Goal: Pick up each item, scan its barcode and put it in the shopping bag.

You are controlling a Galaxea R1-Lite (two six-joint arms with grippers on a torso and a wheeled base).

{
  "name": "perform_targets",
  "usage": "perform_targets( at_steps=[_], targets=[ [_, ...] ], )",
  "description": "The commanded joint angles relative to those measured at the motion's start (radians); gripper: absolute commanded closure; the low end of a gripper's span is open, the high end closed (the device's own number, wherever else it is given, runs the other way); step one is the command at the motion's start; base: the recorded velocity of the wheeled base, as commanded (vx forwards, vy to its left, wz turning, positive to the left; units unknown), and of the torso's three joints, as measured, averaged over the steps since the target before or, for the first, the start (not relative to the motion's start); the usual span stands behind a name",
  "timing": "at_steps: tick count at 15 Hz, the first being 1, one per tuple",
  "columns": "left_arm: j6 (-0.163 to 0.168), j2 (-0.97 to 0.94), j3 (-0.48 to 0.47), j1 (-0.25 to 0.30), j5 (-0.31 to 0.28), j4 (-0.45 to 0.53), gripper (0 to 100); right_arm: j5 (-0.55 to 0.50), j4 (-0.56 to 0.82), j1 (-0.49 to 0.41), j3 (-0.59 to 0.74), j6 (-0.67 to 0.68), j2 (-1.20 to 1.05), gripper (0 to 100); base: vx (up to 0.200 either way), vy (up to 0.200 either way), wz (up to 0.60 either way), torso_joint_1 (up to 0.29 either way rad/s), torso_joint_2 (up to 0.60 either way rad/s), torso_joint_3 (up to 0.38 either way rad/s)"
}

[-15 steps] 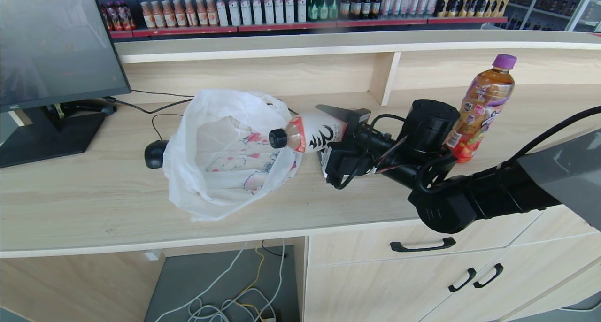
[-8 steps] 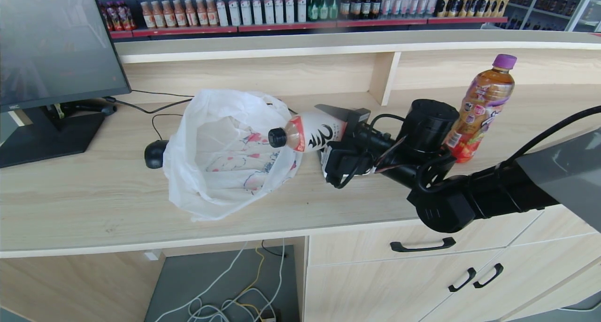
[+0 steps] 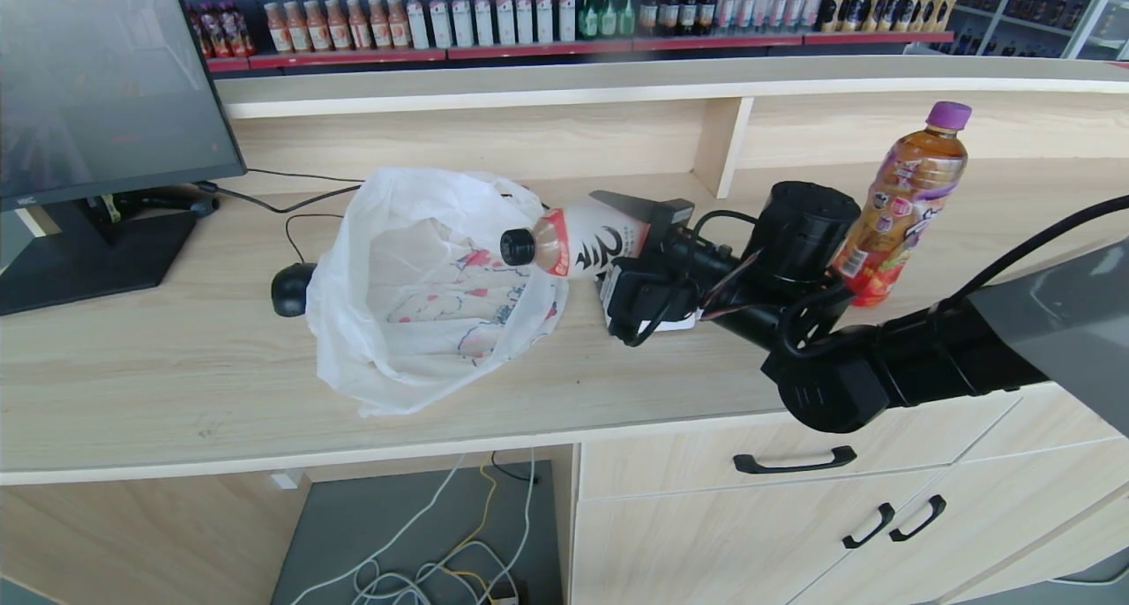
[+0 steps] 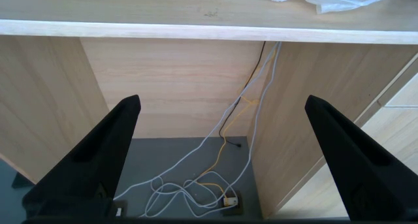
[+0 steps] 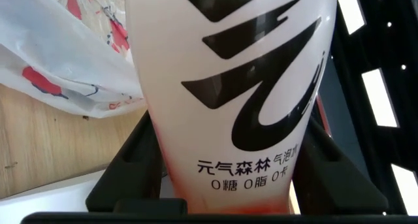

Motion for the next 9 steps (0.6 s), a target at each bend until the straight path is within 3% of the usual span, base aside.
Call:
perform_targets(
  at_steps=[1, 9],
  targets=[
    [0.0, 0.0, 0.0, 0.0, 0.0, 0.0, 0, -0.001, -0.001, 0.001, -0.007, -0.003, -0.018, 100, 0.0, 0.0, 0.0, 0.0, 0.0, 0.0],
    [0.0, 0.0, 0.0, 0.0, 0.0, 0.0, 0, -0.144, 0.047, 0.098, -0.002, 0.24, -0.175, 100, 0.0, 0.0, 0.0, 0.0, 0.0, 0.0]
  ],
)
